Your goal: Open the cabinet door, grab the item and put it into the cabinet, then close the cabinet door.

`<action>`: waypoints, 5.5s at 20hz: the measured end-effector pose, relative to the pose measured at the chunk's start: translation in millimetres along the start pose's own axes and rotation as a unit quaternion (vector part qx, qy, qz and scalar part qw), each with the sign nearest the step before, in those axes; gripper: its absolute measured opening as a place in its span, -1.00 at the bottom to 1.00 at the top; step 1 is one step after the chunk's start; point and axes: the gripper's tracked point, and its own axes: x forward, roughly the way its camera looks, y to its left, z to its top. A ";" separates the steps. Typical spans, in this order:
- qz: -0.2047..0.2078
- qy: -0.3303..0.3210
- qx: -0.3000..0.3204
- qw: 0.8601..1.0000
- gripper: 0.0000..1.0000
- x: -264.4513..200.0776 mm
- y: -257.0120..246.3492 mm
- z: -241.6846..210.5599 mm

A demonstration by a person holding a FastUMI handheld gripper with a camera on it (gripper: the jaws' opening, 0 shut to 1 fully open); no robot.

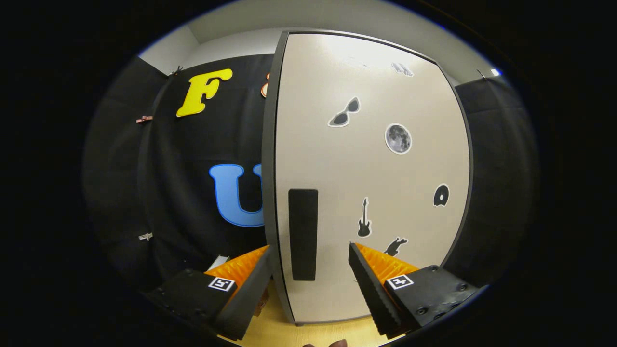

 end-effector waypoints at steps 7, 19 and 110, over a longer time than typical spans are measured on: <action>-0.001 0.001 -0.004 1.000 -0.04 31.7 10.1 -5.0; 0.036 0.029 -0.007 0.999 -0.55 23.1 10.9 -7.7; 0.006 0.417 0.032 0.908 0.77 -192.0 -149.0 -474.2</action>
